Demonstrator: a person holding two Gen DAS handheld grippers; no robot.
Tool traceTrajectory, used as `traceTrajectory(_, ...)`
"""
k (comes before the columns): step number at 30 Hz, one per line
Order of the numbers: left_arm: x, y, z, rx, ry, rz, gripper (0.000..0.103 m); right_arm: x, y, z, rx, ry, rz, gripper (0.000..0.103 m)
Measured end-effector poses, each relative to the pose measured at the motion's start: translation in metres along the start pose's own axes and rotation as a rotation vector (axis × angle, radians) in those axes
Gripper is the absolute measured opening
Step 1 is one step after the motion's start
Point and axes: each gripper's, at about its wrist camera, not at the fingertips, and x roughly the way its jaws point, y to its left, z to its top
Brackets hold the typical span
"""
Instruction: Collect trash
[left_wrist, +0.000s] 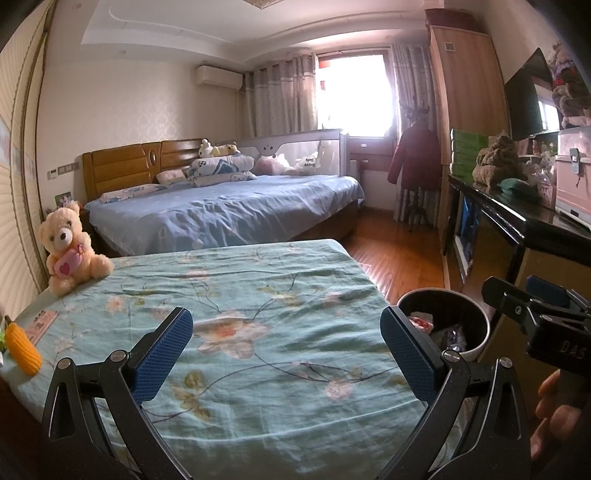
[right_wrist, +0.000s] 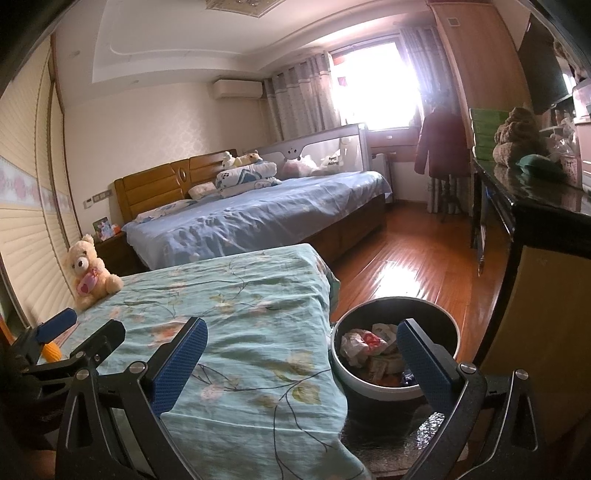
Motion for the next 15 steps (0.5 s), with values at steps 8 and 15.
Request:
traceTrajectory(8,0.0002,0.0001,-0.0001,-0.004,0.002,-0.003,0.103,0.0003,0.0003,0.0,-0.001,0.001,-0.002,0.103)
traceTrajectory(15,0.0033,0.0012,-0.0045,-0.009,0.011,-0.004,0.103,0.0047,0.0024,-0.0013,0.005,0.014,-0.001,0.103)
